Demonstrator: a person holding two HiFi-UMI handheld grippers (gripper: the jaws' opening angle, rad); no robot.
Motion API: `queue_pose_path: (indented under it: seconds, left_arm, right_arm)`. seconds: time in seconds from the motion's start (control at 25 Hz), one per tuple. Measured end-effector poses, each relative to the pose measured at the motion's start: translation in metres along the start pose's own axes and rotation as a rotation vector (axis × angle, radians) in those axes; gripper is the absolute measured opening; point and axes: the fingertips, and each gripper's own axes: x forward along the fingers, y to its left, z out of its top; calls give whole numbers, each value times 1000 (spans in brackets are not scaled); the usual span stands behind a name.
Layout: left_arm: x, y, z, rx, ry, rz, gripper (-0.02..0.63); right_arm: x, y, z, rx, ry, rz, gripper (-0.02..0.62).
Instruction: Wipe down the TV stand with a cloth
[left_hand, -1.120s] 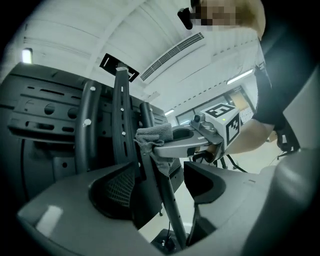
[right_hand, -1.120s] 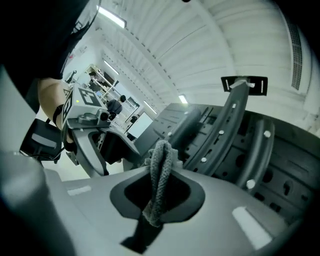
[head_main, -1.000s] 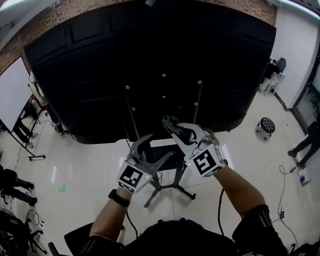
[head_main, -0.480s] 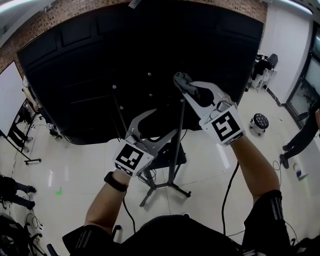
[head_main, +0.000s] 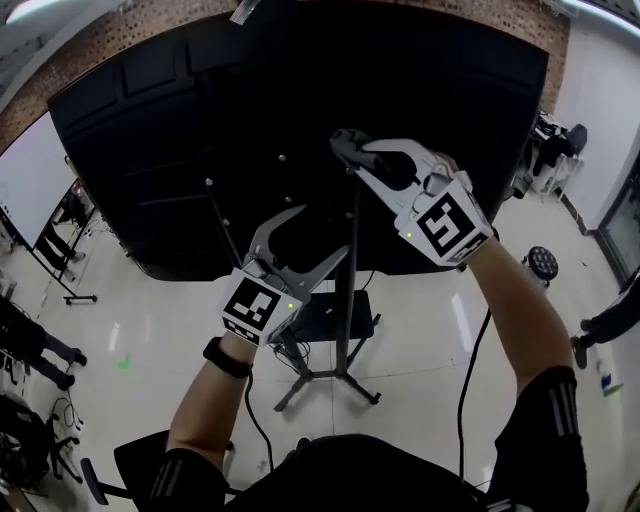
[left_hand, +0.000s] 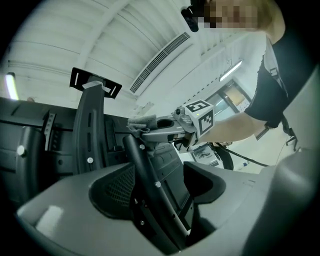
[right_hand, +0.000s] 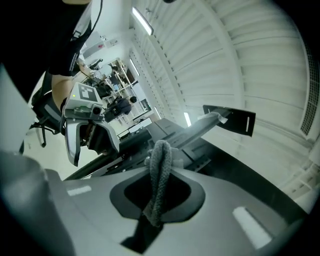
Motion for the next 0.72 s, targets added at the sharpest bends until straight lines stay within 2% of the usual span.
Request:
queue_pose_path:
  seconds: [0.36, 0.72]
  left_arm:
    - [-2, -5, -34, -25, 79, 113, 328]
    - [-7, -17, -49, -56, 101, 102, 328]
  right_arm:
    - [-8, 32, -31, 85, -48, 66, 29]
    - [1, 72, -39, 69, -5, 106, 29]
